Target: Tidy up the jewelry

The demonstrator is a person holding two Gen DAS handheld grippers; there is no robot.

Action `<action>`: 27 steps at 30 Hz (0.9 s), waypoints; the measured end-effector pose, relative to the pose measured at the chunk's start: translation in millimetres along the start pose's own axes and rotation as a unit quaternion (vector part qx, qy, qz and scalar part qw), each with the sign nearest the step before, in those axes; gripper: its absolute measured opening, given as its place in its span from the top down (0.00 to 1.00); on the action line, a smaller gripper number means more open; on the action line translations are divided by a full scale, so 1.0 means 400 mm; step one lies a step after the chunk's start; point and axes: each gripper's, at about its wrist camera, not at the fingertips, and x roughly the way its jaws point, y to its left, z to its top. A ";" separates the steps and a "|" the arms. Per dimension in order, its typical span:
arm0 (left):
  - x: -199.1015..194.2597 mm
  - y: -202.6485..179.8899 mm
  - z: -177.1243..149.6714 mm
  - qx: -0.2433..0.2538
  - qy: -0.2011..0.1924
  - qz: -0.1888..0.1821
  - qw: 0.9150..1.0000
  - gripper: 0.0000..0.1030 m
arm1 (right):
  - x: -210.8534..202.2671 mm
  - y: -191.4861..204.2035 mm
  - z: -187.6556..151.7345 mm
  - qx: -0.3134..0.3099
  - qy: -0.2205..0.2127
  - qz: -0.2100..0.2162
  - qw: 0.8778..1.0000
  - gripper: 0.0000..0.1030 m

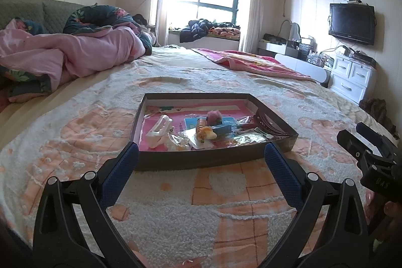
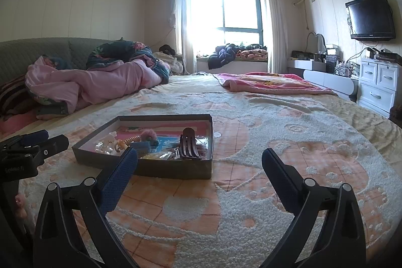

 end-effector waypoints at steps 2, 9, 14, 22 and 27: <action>-0.001 0.000 0.001 0.000 0.000 0.000 1.000 0.11 | 0.000 -0.001 -0.001 -0.001 0.001 0.001 1.000 0.06; -0.003 0.003 0.000 -0.001 -0.002 0.001 1.000 0.11 | -0.001 -0.001 0.000 0.000 0.000 0.001 1.000 0.06; -0.003 0.005 0.001 -0.001 -0.003 0.000 1.000 0.11 | 0.000 -0.002 0.000 -0.001 0.000 0.000 1.000 0.06; -0.004 0.004 0.003 -0.002 -0.003 0.001 1.000 0.11 | 0.000 -0.002 0.000 -0.002 -0.001 0.000 1.000 0.06; -0.005 0.004 0.003 -0.002 -0.005 0.001 1.000 0.11 | -0.001 -0.001 0.001 -0.001 -0.001 0.000 1.000 0.06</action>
